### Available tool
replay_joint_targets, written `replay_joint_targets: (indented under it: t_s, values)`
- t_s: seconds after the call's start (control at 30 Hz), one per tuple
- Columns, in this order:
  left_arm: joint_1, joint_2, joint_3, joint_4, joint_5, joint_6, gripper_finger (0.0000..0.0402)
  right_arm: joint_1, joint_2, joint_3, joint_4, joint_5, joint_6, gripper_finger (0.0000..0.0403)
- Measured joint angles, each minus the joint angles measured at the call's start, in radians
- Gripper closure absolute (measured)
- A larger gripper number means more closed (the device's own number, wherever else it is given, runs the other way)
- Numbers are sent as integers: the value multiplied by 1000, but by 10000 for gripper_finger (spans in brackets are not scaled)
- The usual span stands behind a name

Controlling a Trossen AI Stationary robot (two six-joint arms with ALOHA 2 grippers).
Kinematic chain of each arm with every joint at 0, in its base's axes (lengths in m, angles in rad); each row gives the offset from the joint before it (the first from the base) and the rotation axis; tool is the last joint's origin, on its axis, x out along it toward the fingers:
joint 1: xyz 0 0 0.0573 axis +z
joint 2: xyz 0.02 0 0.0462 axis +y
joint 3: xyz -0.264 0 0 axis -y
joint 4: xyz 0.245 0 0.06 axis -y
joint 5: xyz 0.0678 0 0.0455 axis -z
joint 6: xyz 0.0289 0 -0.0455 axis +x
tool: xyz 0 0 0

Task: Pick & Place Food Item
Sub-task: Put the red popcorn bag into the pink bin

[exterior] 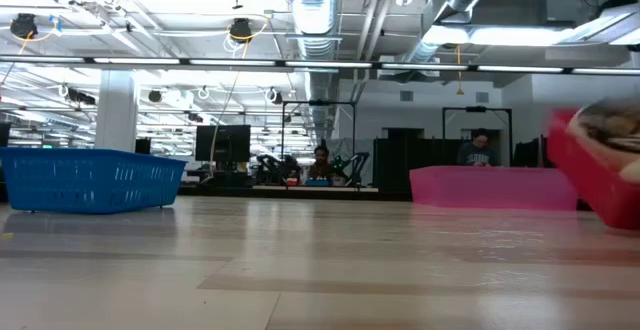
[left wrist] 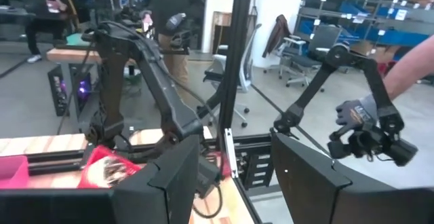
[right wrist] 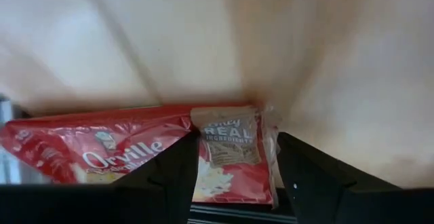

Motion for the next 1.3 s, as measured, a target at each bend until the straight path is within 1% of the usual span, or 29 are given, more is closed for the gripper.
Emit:
replay_joint_targets:
  t_s: [0.13,0.23,0.33,0.47,0.5,0.67,0.87,1.0,1.13,1.23,1.3]
  values:
    - [-23,-3,2,0,-49,1,219,22,0,-2,19,-19,-5,218]
    - [-41,-3,3,1,-73,0,219,33,-6,-3,7,-17,-6,238]
    - [-48,-3,3,1,-91,0,223,34,-19,-3,-9,-13,-6,283]
    - [-48,-3,3,1,-95,0,227,34,-39,-4,-23,-9,-6,375]
    - [-48,-3,3,2,-95,0,227,34,-46,-4,-26,-8,-4,388]
    - [-47,-3,3,2,-95,0,227,34,-73,-4,-100,12,20,398]
    - [-43,-3,3,1,-95,9,228,34,-139,-4,-105,12,74,402]
    - [-43,-3,3,1,-95,13,229,34,-195,2,-113,12,163,402]
    - [-43,-3,3,1,-94,19,229,34,-237,39,-112,13,243,402]
    - [-44,-3,3,-9,-94,19,229,34,-254,72,-70,20,325,403]
    - [-49,-3,3,-18,-95,19,229,34,-256,97,-3,48,407,403]
